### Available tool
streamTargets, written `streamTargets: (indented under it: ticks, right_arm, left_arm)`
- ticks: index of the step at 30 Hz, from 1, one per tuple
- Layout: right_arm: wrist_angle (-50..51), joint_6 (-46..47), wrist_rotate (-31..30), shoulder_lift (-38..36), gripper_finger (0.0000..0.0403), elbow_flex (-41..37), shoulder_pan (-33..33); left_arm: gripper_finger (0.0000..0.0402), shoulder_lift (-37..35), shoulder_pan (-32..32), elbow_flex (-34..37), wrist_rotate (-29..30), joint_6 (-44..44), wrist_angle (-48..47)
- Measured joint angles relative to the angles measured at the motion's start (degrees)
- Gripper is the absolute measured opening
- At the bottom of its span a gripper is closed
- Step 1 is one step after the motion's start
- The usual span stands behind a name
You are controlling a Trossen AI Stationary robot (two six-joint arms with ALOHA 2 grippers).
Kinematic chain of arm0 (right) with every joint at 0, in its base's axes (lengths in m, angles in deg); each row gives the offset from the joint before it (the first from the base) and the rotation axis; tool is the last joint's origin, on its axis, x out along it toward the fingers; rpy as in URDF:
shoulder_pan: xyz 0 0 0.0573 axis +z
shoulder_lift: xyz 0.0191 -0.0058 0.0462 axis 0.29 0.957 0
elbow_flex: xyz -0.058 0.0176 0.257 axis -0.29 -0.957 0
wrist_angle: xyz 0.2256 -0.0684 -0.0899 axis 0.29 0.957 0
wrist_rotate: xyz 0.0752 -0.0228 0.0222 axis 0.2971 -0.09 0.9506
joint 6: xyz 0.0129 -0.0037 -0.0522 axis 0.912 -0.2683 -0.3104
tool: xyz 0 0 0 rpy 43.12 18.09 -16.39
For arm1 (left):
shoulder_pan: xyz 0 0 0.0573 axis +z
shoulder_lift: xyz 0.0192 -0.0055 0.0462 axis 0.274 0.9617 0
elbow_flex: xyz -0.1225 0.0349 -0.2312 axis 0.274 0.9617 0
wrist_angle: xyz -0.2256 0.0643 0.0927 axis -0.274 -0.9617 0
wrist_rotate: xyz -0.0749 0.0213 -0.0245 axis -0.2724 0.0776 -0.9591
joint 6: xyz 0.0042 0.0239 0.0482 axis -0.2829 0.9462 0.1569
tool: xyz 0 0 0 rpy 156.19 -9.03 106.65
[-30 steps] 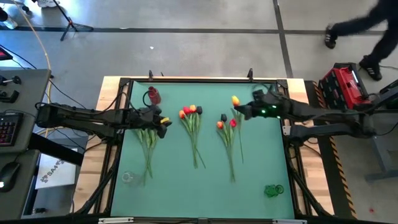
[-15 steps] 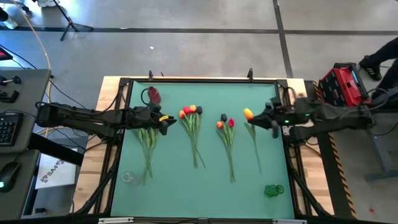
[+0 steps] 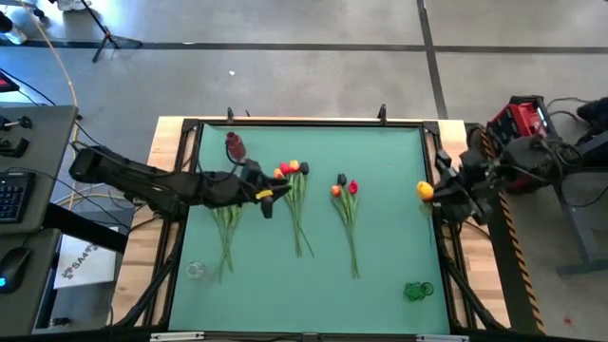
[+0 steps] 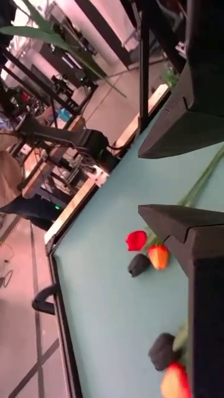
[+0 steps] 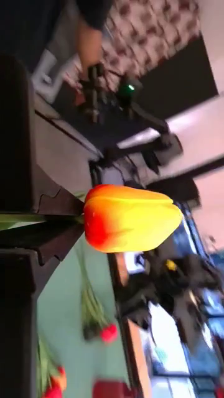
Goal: Sort flowers into vase by color
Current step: Put the yellow flower into the green vase
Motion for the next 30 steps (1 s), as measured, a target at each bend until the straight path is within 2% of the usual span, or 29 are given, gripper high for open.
streamTargets:
  ticks: [4, 8, 15, 19, 25, 30]
  right_arm:
    - [-6.0, 2.5, 0.6, 0.7, 0.0000, -1.5, 7.0]
    - [-13.3, -0.3, -1.9, 3.0, 0.0000, -1.5, 14.2]
    - [-13.1, -4.1, -13.9, 9.6, 0.0000, -1.5, 24.7]
    - [-14.5, -5.5, -18.8, 11.8, 0.0000, -1.6, 30.2]
    - [-17.1, -6.8, -31.9, 14.7, 0.0000, -1.6, 40.0]
    - [-19.6, -7.8, -40.4, 18.3, 0.0000, -1.5, 44.7]
  left_arm:
    - [0.0119, 4.5, -0.9, -4.6, 1.1, 0.5, -0.3]
    - [0.0119, 7.2, -1.0, -6.3, 1.2, 1.0, -0.4]
    - [0.0119, 8.0, -0.5, -6.6, 1.4, 0.6, -0.3]
    - [0.0119, 8.0, -0.6, -6.6, 1.2, -0.9, 0.0]
    - [0.0119, 7.8, -0.3, -6.6, -0.5, -2.0, 0.2]
    - [0.0119, 7.8, -0.2, -6.6, -0.5, -2.0, 0.9]
